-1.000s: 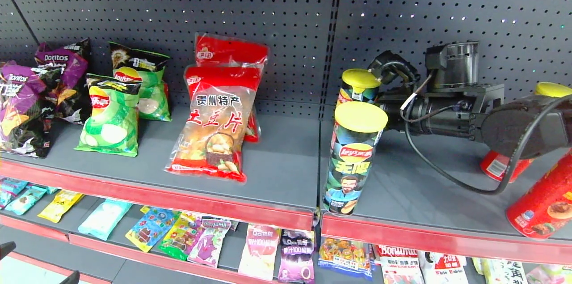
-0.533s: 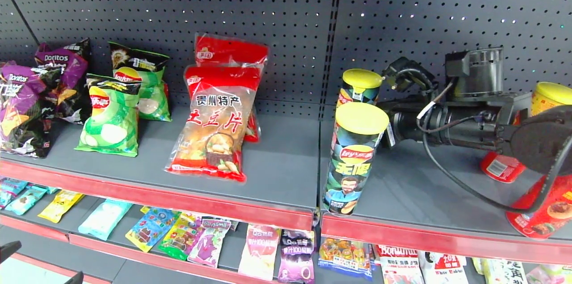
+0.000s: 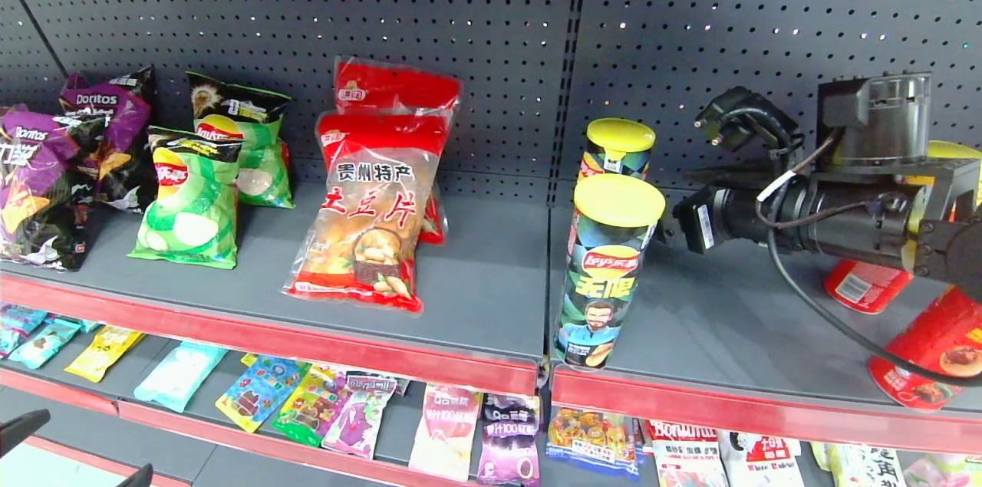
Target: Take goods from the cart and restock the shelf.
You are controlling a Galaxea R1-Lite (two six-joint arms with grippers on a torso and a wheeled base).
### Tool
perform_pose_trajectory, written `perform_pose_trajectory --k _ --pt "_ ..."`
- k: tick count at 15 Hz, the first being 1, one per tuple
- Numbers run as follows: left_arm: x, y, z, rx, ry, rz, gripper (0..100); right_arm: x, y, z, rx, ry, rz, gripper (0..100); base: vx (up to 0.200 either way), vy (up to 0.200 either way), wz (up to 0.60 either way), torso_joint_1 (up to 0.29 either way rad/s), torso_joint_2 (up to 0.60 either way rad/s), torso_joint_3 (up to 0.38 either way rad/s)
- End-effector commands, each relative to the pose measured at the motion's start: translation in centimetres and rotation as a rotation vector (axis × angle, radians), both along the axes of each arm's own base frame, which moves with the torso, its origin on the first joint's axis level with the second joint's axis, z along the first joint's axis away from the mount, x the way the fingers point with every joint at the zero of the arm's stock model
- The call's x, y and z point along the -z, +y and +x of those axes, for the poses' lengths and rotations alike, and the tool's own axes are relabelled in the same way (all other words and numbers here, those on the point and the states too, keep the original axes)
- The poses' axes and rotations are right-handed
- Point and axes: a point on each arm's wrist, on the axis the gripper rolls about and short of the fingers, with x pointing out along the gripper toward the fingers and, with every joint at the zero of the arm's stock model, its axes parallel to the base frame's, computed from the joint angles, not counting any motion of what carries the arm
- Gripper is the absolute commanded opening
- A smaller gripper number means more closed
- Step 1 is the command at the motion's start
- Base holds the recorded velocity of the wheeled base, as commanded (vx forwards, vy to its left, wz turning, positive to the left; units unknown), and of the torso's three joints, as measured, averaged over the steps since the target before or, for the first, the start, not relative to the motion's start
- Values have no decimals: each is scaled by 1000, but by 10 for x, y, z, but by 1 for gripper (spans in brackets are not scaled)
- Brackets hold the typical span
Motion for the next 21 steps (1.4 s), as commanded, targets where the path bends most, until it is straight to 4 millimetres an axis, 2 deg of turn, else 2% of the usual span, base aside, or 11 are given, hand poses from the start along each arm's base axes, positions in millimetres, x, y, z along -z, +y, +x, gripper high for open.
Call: perform_pose_trajectory --k 1,4,9,10,15,21 --pt "0 0 1 0 5 0 100 -3 -3 -4 33 -7 5 100 0 0 0 0 0 0" --pt "-1 -1 5 0 20 3 100 0 -10 -13 156 -4 -14 100 0 0 0 0 0 0" --pt "-8 -4 25 3 16 5 100 -2 -28 -58 172 -18 11 100 0 0 0 0 0 0" --pt "-9 -4 31 3 19 6 100 -5 -35 -75 176 -37 28 100 0 0 0 0 0 0" --pt "-6 -6 44 15 50 59 100 12 -60 -152 138 -68 99 100 0 0 0 0 0 0" --pt "-2 -7 53 26 94 100 100 46 -89 -218 106 -125 50 100 0 0 0 0 0 0"
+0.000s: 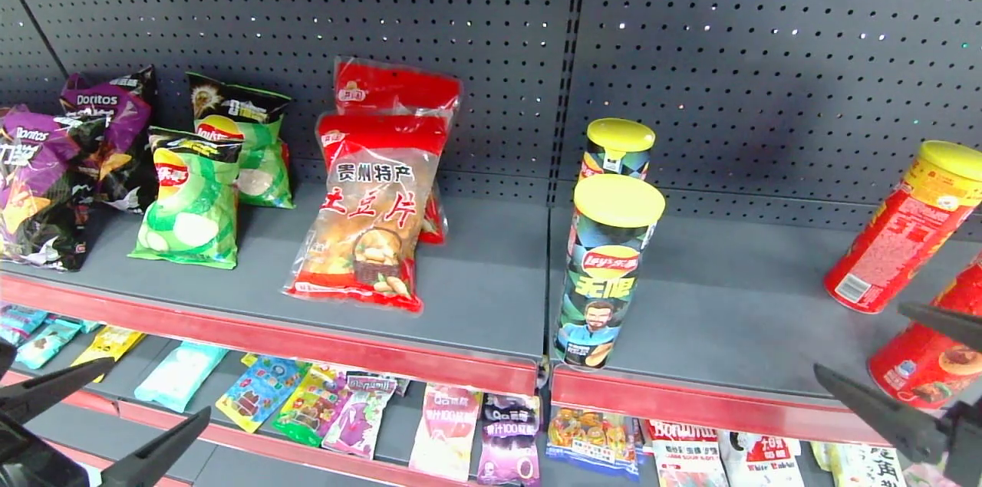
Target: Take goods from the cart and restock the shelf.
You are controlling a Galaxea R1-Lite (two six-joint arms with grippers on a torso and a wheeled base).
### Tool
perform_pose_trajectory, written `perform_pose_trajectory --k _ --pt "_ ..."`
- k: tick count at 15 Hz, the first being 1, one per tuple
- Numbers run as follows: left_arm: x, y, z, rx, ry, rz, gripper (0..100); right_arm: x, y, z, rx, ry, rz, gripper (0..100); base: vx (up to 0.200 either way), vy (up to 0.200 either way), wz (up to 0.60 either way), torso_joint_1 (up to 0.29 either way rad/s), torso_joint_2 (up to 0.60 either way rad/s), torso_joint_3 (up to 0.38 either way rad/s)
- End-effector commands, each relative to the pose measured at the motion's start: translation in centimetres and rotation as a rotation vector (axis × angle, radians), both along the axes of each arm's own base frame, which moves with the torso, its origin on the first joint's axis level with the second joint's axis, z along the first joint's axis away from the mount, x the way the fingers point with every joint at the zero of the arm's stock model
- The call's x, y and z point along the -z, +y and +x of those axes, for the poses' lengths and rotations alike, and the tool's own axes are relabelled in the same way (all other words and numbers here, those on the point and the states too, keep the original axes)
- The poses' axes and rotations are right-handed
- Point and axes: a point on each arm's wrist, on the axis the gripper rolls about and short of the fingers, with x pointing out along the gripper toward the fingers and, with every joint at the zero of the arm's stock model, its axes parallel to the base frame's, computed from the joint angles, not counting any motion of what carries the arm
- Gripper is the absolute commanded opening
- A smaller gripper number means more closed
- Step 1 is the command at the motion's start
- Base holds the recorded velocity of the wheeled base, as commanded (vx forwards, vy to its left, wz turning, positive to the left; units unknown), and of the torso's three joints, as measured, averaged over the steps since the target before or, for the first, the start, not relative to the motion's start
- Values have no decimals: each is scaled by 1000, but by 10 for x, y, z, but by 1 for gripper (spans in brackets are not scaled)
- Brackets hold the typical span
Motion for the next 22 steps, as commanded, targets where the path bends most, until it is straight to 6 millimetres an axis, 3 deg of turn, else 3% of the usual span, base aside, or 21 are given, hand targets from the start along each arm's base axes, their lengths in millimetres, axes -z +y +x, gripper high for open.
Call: perform_pose_trajectory --k 1,5,7,19,22 --pt "2 0 2 0 17 3 100 12 -17 -36 -5 -68 -5 100 0 0 0 0 0 0" --pt "3 0 4 -2 30 5 100 26 -33 -72 -13 -32 -44 100 0 0 0 0 0 0" --pt "4 -1 6 -1 39 8 100 30 -36 -79 -4 -34 -45 100 0 0 0 0 0 0" --pt "5 -1 9 4 51 21 100 30 -37 -80 39 -39 -66 100 0 0 0 0 0 0" --pt "4 -1 10 5 47 20 100 31 -37 -80 40 -36 -69 100 0 0 -600 1 1 4"
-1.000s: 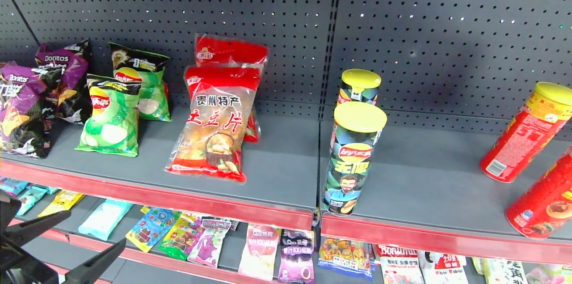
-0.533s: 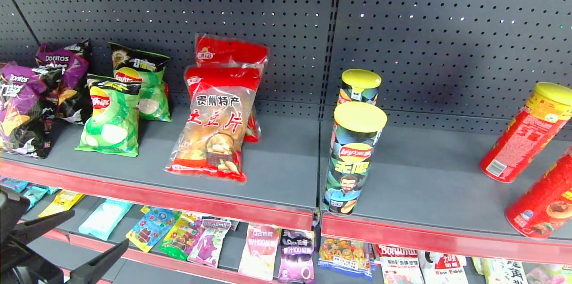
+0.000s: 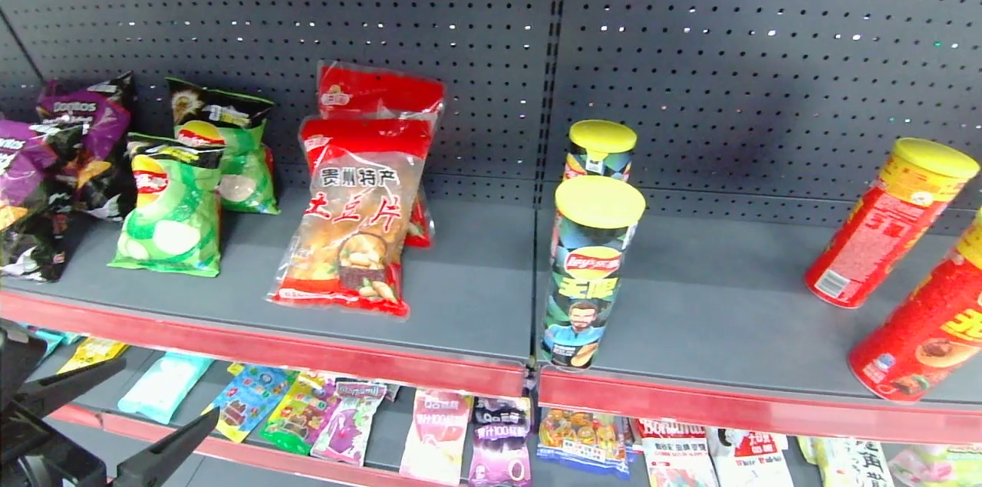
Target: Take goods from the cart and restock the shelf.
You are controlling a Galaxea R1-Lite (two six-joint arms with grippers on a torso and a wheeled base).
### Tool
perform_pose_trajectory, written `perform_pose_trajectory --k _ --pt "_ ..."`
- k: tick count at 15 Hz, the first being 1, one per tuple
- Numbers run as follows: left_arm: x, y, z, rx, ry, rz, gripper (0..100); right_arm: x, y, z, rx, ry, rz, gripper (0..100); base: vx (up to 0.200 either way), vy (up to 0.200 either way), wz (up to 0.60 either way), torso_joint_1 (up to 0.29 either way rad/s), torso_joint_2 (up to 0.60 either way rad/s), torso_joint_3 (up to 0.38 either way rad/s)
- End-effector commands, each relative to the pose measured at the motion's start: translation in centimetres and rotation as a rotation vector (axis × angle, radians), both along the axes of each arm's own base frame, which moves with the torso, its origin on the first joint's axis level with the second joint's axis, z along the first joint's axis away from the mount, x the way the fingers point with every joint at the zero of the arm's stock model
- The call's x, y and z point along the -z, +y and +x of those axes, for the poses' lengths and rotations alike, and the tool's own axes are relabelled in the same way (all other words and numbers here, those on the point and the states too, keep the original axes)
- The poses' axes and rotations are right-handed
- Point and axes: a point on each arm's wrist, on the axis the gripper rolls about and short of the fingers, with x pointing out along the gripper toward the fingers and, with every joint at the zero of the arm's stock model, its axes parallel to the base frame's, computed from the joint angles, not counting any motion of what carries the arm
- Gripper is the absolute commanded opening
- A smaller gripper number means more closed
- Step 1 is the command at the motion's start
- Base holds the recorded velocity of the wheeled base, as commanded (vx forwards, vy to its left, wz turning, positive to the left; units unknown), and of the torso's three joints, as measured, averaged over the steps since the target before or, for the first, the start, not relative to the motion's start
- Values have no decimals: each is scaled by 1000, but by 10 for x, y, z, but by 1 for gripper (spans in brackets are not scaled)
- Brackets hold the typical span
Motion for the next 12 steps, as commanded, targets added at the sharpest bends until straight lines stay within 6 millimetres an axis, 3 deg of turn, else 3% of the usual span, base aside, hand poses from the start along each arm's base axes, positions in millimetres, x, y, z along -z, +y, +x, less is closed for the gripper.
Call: perform_pose_trajectory --k 1,4,7,9,12 --pt "0 0 1 0 5 0 100 1 0 1 3 8 -3 100 0 0 -600 2 -2 7" --pt "0 0 1 2 3 1 100 2 0 1 6 11 -4 100 0 0 -600 9 4 7" --pt "-5 -4 5 46 -13 24 100 2 0 1 9 13 15 100 0 0 0 0 0 0" --pt "-11 -18 22 133 -16 27 100 6 -1 -1 38 2 95 100 0 0 0 0 0 0" --pt "-8 -38 65 44 -46 -33 100 19 -1 0 133 -101 215 100 0 0 0 0 0 0"
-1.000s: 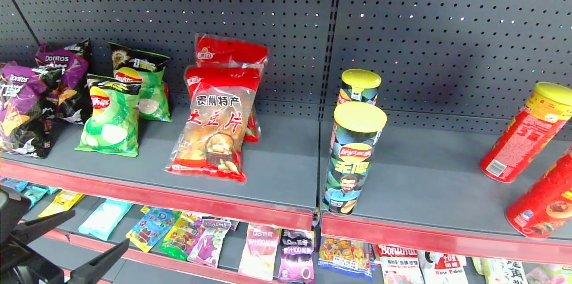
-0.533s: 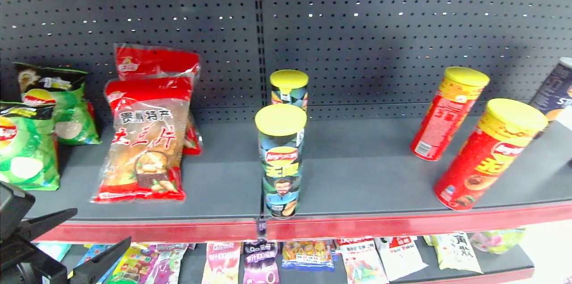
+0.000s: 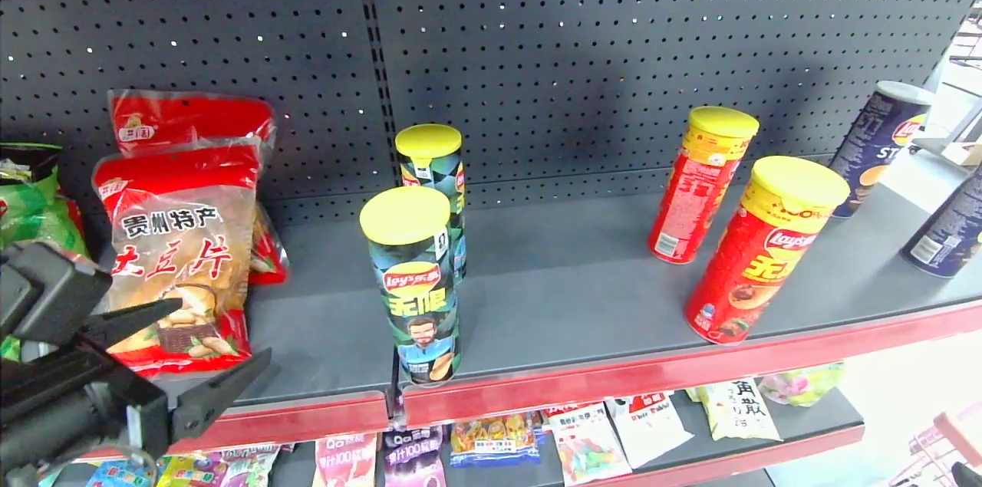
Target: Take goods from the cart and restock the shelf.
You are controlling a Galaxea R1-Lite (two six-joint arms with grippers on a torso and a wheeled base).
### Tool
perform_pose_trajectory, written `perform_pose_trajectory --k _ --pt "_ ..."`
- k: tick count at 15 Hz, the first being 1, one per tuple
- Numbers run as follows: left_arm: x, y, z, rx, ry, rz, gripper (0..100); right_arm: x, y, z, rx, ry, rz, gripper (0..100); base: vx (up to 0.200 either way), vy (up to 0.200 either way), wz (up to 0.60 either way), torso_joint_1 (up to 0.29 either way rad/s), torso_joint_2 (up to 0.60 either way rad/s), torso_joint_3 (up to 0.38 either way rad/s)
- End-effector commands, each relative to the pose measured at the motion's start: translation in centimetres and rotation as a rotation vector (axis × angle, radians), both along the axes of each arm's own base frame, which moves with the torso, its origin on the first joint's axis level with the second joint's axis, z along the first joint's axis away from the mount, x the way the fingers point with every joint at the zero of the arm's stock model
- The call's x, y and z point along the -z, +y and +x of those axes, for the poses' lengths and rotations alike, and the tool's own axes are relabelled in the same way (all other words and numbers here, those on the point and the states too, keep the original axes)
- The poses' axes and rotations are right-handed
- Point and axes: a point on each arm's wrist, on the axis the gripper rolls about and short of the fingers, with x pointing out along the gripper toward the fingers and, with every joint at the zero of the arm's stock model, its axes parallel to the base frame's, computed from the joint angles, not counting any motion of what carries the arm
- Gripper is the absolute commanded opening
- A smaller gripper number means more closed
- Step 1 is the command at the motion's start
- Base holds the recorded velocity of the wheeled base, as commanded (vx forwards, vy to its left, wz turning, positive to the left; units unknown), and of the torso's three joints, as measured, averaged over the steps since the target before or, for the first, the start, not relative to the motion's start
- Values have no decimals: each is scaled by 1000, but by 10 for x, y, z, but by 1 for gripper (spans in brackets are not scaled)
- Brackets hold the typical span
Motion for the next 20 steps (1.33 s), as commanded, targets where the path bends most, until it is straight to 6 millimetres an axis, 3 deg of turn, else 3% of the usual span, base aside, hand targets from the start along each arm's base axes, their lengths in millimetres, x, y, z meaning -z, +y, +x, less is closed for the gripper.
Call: perform_pose_trajectory --k 1,3,10,13,20 --pt "13 -20 35 -39 51 -41 100 15 -2 -3 75 -8 8 100 0 0 0 0 0 0" --pt "26 -46 56 -93 60 -97 100 29 -4 -12 105 -40 21 100 0 0 0 0 0 0" --pt "53 -62 84 -106 180 -35 100 46 -6 -17 114 -58 31 100 0 0 0 0 0 0" --pt "53 -66 91 -109 183 -32 100 47 -6 -17 117 -35 22 100 0 0 0 0 0 0" --pt "44 -66 89 -106 222 -6 100 55 -6 -19 117 -13 15 100 0 0 0 0 0 0"
